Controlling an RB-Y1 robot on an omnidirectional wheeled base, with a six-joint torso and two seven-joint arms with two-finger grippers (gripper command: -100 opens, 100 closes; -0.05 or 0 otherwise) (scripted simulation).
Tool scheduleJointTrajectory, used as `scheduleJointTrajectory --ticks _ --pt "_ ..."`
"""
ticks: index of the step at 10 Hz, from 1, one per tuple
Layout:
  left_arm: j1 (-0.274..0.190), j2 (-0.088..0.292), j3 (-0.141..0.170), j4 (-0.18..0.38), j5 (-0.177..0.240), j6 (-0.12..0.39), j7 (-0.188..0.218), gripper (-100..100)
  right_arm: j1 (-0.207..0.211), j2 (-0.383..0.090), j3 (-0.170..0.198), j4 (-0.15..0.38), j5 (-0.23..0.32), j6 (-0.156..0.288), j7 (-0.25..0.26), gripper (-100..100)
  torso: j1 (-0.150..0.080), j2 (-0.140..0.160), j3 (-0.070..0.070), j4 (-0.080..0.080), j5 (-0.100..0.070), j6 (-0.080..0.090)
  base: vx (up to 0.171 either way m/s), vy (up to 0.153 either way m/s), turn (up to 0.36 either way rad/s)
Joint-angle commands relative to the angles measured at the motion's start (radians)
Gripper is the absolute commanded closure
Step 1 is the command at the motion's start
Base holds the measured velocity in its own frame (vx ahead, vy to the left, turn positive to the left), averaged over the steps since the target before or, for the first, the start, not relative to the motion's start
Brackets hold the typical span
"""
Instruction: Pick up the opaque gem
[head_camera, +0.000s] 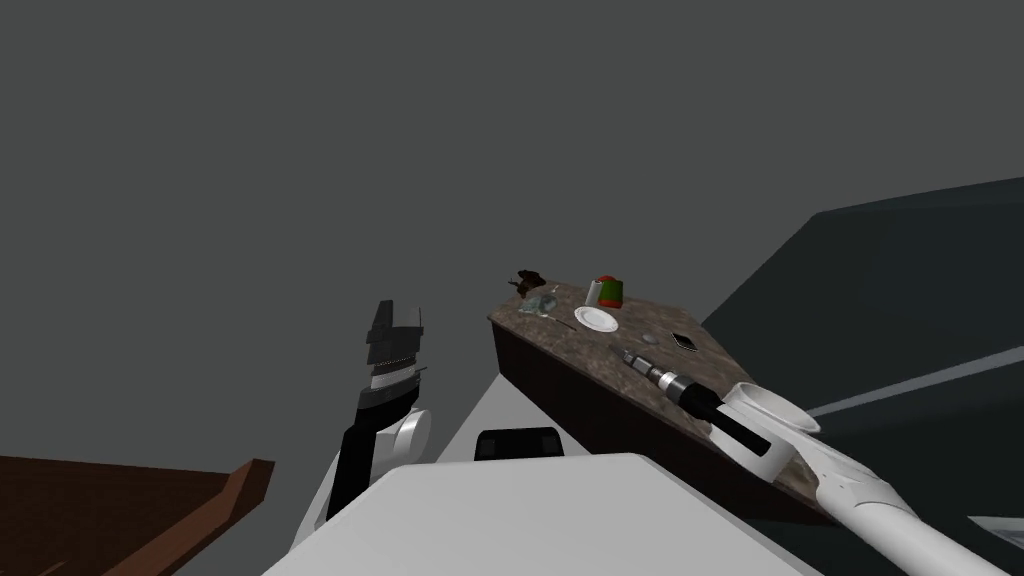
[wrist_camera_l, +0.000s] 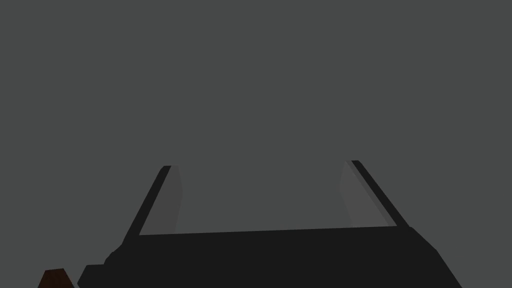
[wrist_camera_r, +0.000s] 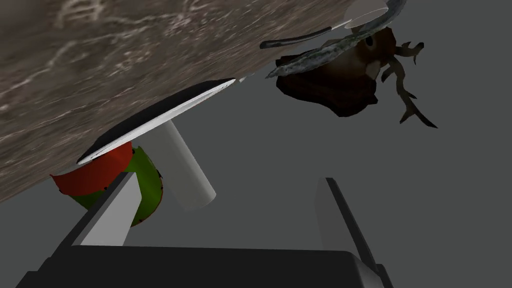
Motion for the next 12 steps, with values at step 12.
scheduleJointTrajectory --ticks 12 --pt "0.0 0.0 0.0 0.0 0.0 0.0 0.0 0 -0.023 -0.3 0.109 0.339 0.114 0.032 0.008 -100 -0.002 0.0 0.0 0.0 0.0 0.0 0.004 0.033 0.134"
